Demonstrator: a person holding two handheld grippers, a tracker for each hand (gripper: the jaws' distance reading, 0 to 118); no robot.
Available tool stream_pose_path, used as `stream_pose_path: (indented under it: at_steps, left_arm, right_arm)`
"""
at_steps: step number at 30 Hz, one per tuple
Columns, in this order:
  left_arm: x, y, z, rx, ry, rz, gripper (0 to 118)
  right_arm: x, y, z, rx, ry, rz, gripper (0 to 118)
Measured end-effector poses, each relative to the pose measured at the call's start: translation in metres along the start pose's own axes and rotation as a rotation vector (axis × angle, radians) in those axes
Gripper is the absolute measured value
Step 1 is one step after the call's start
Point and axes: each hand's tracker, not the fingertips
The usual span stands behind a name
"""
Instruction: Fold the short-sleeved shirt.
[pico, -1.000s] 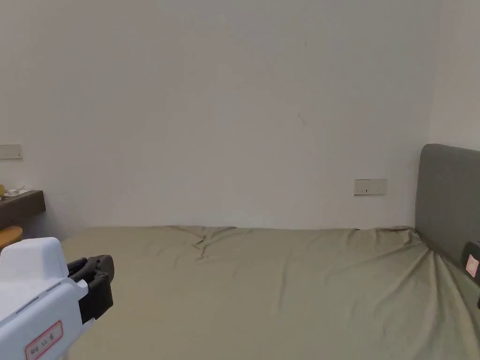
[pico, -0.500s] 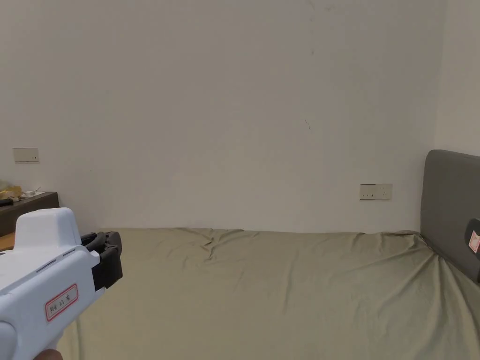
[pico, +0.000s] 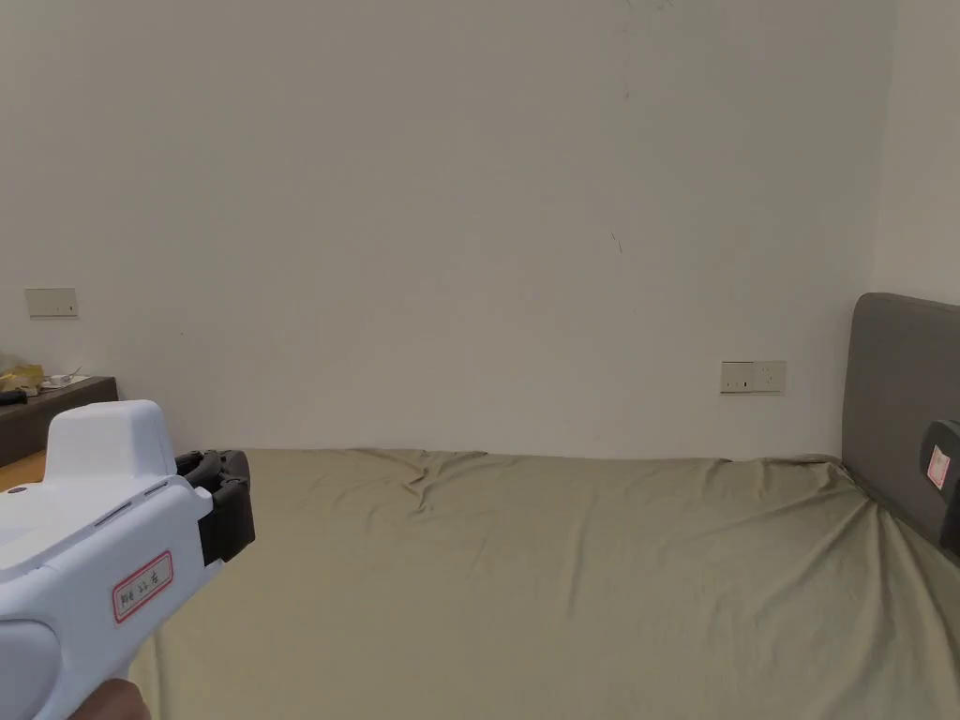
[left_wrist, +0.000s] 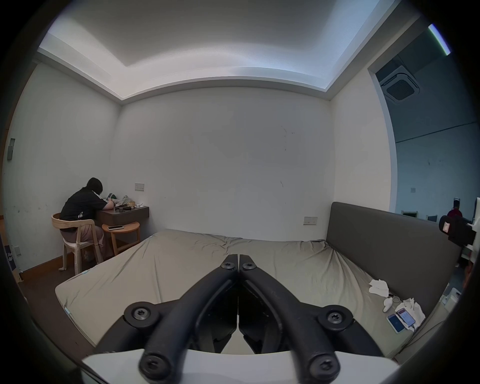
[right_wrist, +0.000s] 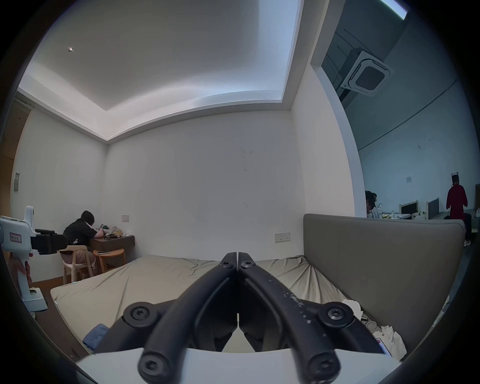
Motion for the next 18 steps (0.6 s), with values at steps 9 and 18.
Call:
stream_pose_path:
  at_steps: [9, 18]
  left_arm:
    - [0.0028, 0.0001, -0.0024, 0.0, 0.004, -0.002, 0]
    - [0.0051, 0.0021, -0.0023, 0.001, 0.004, -0.006, 0]
  right_arm:
    - [-0.0015, 0.0029, -0.0024, -0.005, -0.004, 0.011, 1]
    - [0.0015, 0.0034, -0.0056, -0.008, -0.013, 0.023, 1]
